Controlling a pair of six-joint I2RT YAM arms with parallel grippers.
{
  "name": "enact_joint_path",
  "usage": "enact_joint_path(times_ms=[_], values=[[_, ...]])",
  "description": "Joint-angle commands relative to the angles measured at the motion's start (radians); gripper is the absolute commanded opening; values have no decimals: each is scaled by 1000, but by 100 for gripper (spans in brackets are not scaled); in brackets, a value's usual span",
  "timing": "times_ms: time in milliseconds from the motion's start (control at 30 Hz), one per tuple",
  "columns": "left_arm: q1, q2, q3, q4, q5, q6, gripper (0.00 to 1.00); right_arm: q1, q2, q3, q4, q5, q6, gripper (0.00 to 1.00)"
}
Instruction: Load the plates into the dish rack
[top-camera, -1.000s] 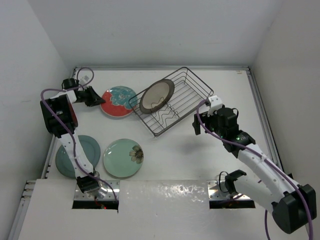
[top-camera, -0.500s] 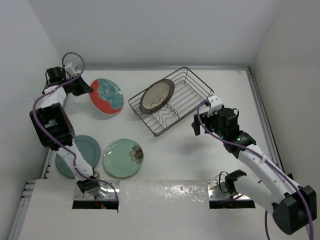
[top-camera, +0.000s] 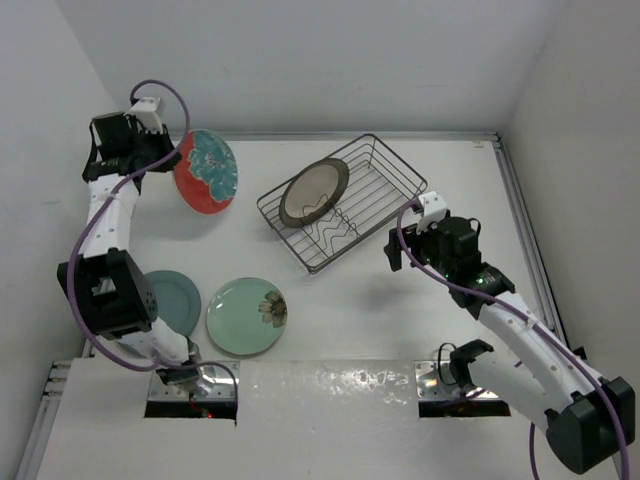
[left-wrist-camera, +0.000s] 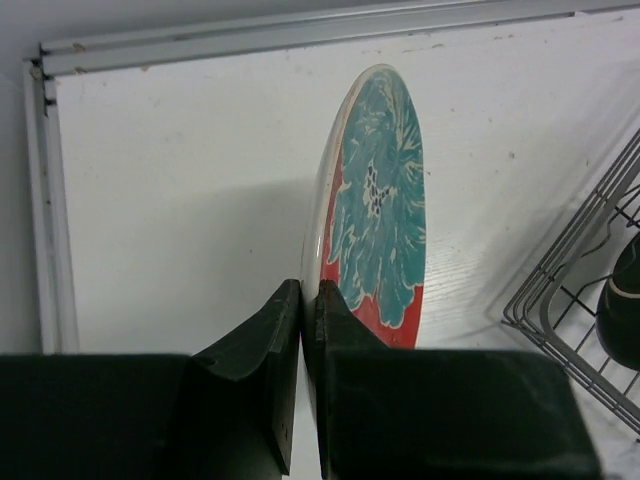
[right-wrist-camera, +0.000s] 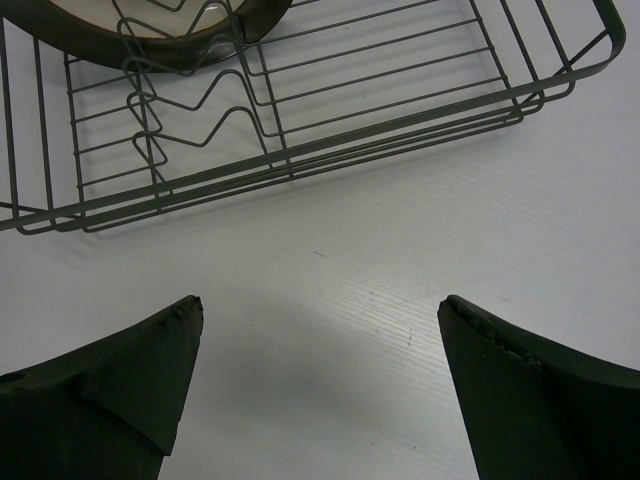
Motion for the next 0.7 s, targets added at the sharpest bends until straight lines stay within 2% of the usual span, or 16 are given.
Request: enact_joint_path(times_ms=[0,67,133,267,433,667], values=[[-64,-160,68,143,-64,36,0,6,-12,26,20,-10,-3,99],[-129,-226,97,140,-117,70,0,7,-7,24,20,-11,-5,99],[-150,-270,142,129,-134,89,0,6,-6,21,18,-11,-7,99],[-157,-287,245,83,-111,63,0,6,-6,12,24,-10,-7,99],[-209,-323,282,94,-65,41,0,6,5,9,35,-8,-3,99],[-439,-306,342,50,-89,63,0,6,29,1,60,-11,10,99]])
